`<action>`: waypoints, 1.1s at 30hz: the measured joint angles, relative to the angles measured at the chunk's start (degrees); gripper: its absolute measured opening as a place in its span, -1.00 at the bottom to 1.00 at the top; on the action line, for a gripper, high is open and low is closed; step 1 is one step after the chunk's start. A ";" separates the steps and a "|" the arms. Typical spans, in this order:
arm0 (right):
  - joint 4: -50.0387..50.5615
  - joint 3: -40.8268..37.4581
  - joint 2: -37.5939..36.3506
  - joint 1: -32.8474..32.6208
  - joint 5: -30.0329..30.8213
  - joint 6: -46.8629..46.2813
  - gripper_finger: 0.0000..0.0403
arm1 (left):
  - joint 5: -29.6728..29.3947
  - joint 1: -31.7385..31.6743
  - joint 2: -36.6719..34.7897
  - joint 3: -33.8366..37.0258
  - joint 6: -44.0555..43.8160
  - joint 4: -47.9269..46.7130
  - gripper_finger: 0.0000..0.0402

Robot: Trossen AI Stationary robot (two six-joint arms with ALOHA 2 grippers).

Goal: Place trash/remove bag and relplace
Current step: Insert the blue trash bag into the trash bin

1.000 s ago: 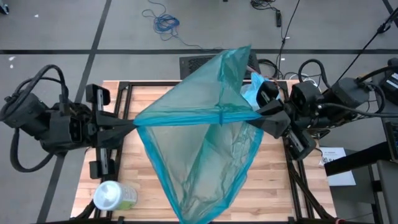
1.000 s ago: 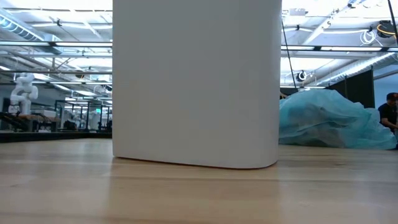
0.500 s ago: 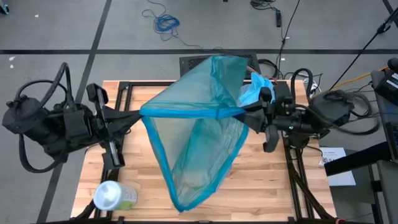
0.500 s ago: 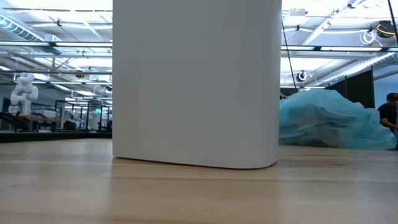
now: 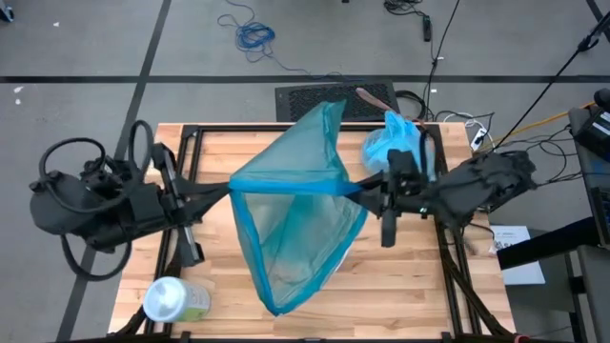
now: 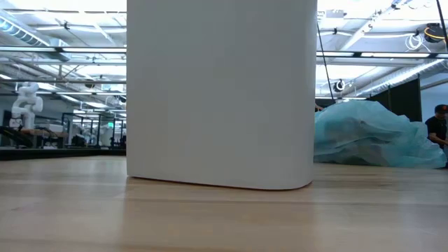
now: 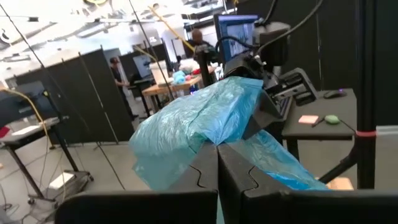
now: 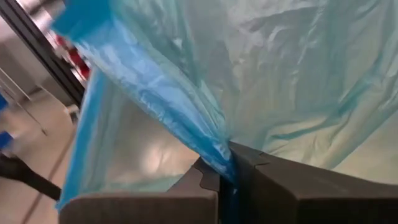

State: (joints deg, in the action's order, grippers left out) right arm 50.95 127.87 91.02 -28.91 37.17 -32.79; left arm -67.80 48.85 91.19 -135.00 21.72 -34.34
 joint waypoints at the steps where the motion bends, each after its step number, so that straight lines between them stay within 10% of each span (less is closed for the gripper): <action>1: 1.07 0.00 0.50 0.00 -0.04 -0.42 -1.00 | -0.03 -0.04 0.07 0.00 -1.38 -1.15 -1.00; 14: 7.48 0.00 2.51 0.00 -2.72 6.46 -0.87 | 1.10 -0.12 0.56 0.24 -3.44 -4.03 -1.00; 33: 11.49 0.00 2.23 -0.86 1.93 32.97 0.52 | 1.16 -1.84 0.55 0.26 -3.42 -5.23 -1.00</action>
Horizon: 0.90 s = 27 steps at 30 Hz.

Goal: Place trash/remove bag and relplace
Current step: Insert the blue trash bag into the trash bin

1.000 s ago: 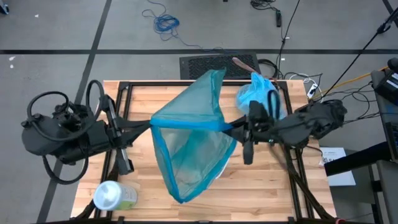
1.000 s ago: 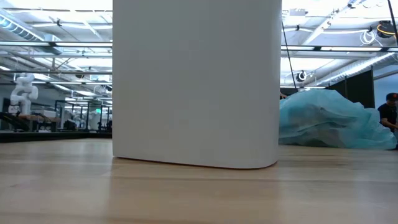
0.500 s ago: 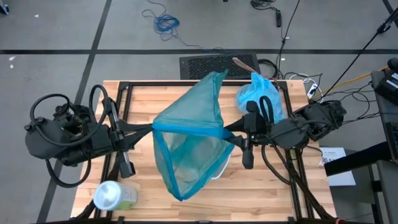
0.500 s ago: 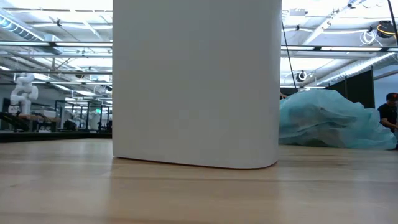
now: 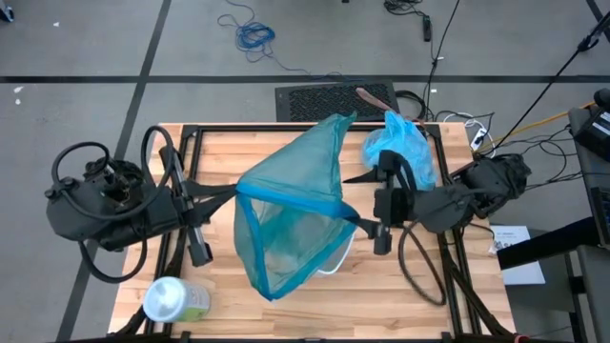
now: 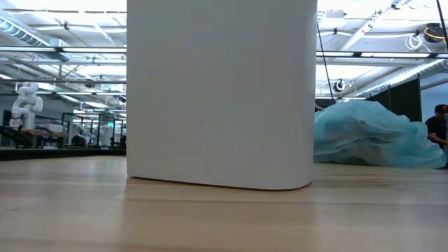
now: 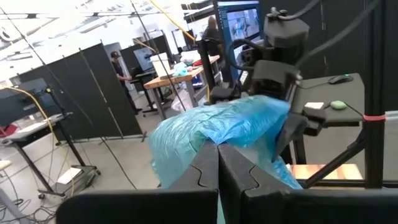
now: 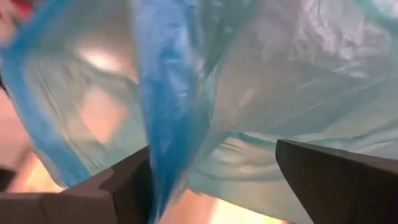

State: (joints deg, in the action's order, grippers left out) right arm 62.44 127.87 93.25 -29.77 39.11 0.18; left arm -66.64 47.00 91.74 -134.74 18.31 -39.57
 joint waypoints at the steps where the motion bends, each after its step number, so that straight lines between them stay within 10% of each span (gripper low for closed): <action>1: 0.94 0.00 0.00 -0.44 1.46 2.32 0.53 | 0.03 -0.13 0.00 0.00 0.00 -0.02 -1.00; 10: 3.48 0.00 -0.02 -7.32 18.39 16.02 0.54 | 0.42 -0.13 0.00 0.01 0.05 0.00 -1.00; 27: 9.88 0.02 11.24 -18.38 24.87 25.69 0.54 | 0.42 -0.90 0.00 0.02 -0.02 0.02 -1.00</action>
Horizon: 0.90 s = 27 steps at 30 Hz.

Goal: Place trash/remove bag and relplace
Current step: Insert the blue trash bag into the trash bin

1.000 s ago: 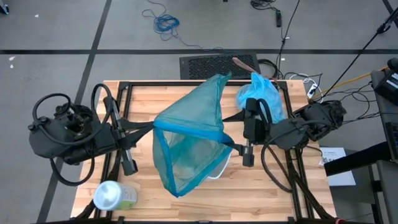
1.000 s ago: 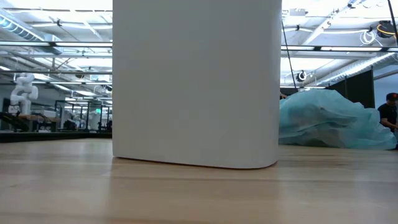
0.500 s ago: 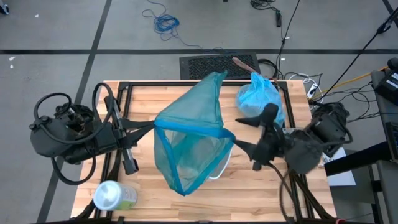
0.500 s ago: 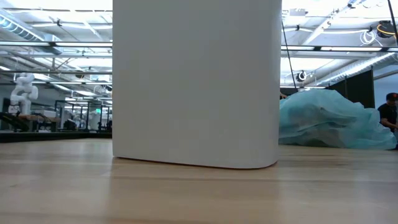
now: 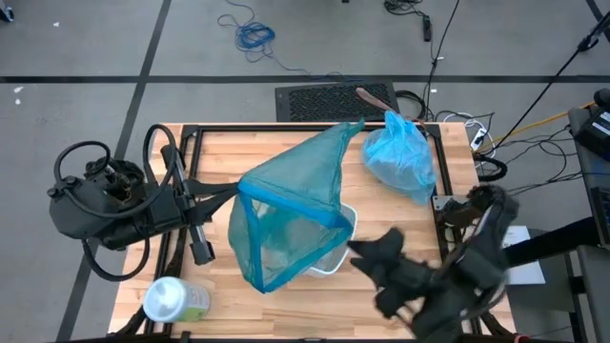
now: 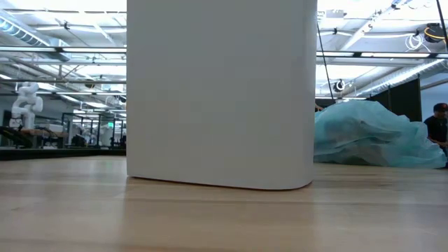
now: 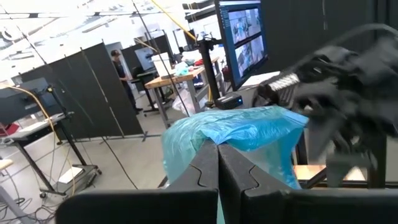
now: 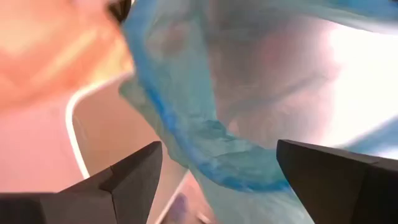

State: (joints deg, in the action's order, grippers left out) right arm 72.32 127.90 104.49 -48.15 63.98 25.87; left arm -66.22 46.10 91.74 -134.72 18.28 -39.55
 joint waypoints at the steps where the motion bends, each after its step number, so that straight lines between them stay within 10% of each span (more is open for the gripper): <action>1: 0.86 0.00 1.38 0.12 1.05 1.01 0.54 | 0.00 -0.02 0.00 0.00 0.00 0.00 -1.00; 8: 0.30 -0.02 9.53 3.57 12.62 13.95 0.54 | 0.00 -1.14 0.00 0.00 0.02 0.01 -1.00; 20: -11.93 -0.02 10.16 15.17 15.14 24.15 0.50 | 1.16 -1.17 0.00 0.00 0.04 0.07 -1.00; 27: -15.12 -0.02 10.07 19.99 12.44 26.05 -0.47 | 1.49 -1.13 0.00 0.00 0.19 0.35 -1.00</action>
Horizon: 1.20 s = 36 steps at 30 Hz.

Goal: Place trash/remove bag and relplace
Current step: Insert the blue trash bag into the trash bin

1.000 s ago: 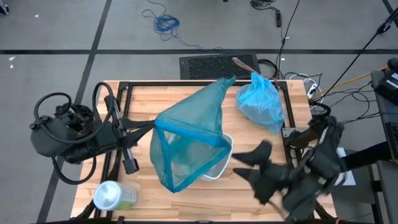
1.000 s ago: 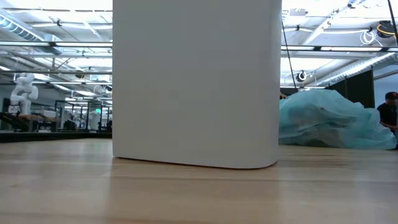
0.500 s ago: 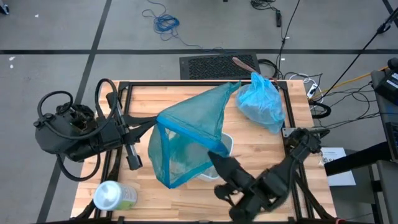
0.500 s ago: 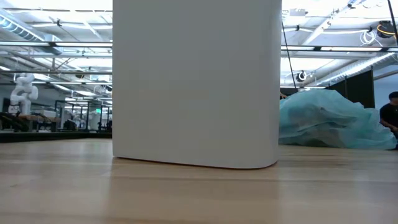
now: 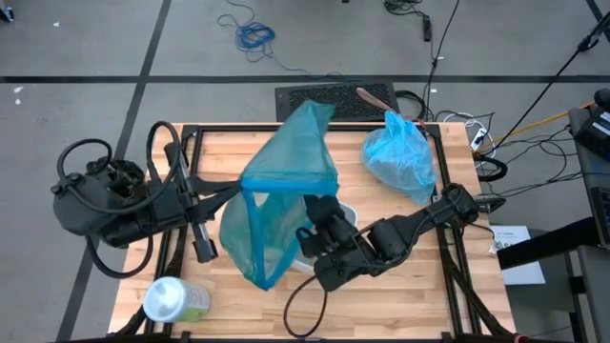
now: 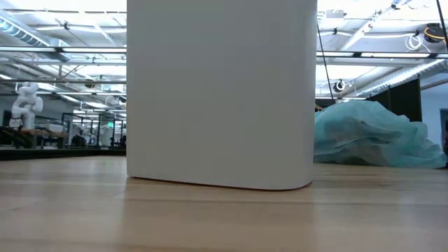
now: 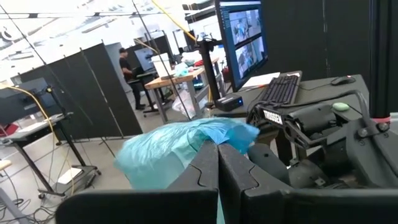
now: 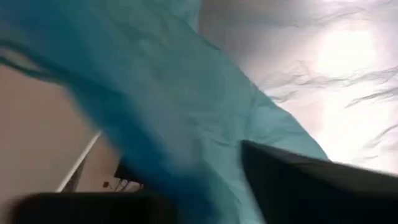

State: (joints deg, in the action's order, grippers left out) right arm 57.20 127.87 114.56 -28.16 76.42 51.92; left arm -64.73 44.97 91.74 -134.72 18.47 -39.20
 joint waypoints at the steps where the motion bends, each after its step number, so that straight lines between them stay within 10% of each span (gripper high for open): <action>1: 0.00 0.00 0.00 -0.05 -0.27 0.15 -0.70 | 0.01 -0.01 0.00 0.00 0.15 0.27 -1.00; 17: 0.96 0.00 -11.57 -12.39 -0.44 -6.49 -1.00 | 4.76 -0.79 0.00 0.00 0.87 4.83 -1.00; 36: 12.05 0.04 -18.80 -13.19 -20.04 -29.22 -1.00 | 13.87 -8.57 2.54 0.02 -4.60 -9.92 -0.99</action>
State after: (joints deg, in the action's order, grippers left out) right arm 69.25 127.92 95.77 -41.35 56.38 22.70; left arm -50.86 36.40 94.28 -134.69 13.87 -49.12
